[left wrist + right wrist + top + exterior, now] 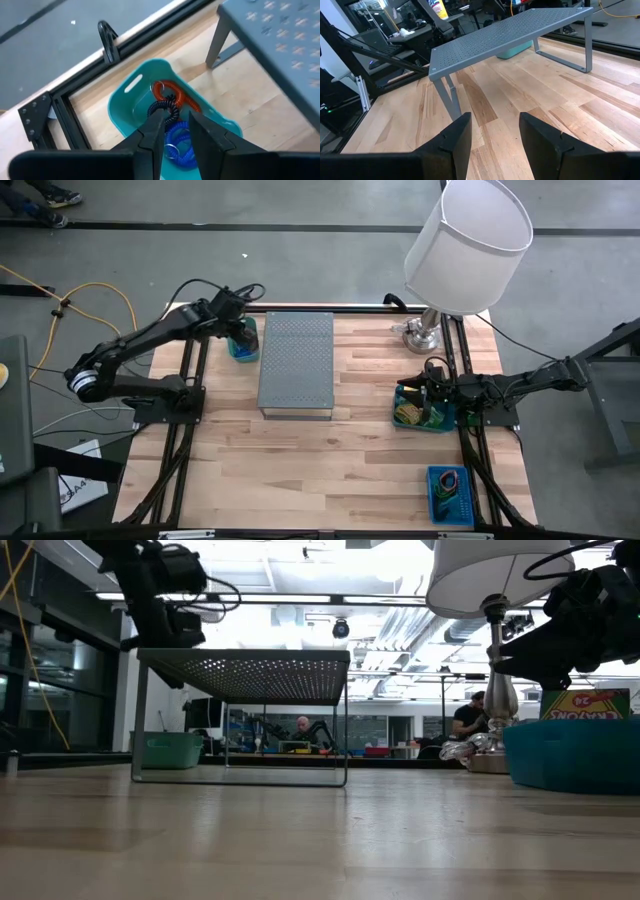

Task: Pick & Place Office Desk Supplies
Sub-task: Put the blue bin with crayon boxes on the shelf

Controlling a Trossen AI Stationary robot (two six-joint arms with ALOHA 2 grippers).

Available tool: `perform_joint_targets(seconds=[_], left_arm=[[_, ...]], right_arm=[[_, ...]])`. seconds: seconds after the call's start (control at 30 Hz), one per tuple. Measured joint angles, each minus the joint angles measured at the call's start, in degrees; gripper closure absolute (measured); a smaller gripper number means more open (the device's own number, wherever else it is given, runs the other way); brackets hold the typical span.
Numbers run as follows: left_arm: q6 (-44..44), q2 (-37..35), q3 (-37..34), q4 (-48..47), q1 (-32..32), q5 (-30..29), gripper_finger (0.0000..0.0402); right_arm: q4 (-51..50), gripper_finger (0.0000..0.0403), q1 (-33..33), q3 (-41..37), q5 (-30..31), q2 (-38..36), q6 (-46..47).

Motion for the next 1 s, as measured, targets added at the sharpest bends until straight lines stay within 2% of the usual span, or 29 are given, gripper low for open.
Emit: perform_joint_targets(seconds=[0.3,0.53,0.87,1.0], left_arm=[[0.65,-6.40,0.00,-0.21,-3.72,-0.08,0.0318],[0.14,-7.73,0.02,-5.06,-5.63,0.69,0.0318],[6.57,-7.95,0.02,-11.18,-6.32,15.59,0.0318],[8.52,-7.95,0.02,-14.54,-6.35,17.45,0.0319]], right_arm=[[0.00,0.0250,0.02,0.00,0.00,0.00,0.00],[0.00,0.0250,0.00,0.00,0.00,0.00,0.00],[0.00,0.0250,0.02,0.00,0.00,0.00,0.00],[0.00,0.0250,0.01,0.00,-0.01,0.00,0.00]])
